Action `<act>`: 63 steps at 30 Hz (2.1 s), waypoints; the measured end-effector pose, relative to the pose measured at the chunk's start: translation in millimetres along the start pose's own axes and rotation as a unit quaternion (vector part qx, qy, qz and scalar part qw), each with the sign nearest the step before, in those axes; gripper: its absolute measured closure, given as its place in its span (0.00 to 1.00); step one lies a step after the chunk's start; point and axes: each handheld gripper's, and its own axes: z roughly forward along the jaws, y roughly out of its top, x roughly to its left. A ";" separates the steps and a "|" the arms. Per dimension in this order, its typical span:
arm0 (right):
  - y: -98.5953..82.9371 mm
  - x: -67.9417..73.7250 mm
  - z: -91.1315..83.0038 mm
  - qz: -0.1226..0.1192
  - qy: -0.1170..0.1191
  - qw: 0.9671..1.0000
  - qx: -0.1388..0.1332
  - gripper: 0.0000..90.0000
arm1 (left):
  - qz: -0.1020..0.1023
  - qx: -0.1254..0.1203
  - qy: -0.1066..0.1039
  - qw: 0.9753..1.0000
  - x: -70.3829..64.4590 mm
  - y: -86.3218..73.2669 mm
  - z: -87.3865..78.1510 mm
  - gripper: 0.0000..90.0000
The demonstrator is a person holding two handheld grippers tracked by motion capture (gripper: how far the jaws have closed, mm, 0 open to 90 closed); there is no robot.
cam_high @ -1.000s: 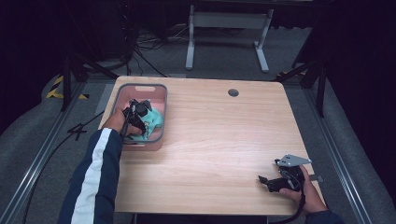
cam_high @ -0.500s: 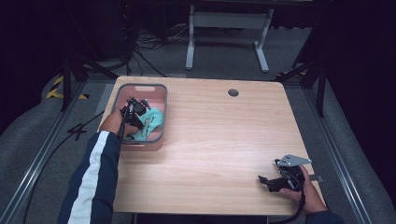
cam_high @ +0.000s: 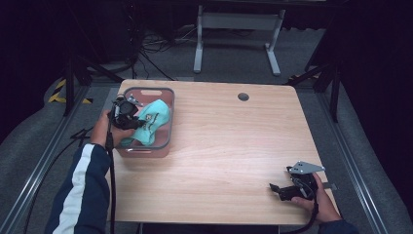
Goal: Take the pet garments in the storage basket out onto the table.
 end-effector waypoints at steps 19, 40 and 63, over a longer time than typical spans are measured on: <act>-0.1 -0.1 -0.2 0.001 0.000 1.000 0.000 0.02 | -0.013 -0.140 0.011 0.990 -4.7 1.0 -59.3 0.88; -0.4 -0.4 -0.3 0.001 0.000 1.000 0.000 0.02 | 0.058 -0.213 -0.030 0.975 -65.0 34.7 -88.0 0.88; -0.6 -0.2 -0.7 0.002 0.000 1.000 0.000 0.02 | 0.133 -0.193 -0.106 0.966 -146.1 85.3 -31.3 0.88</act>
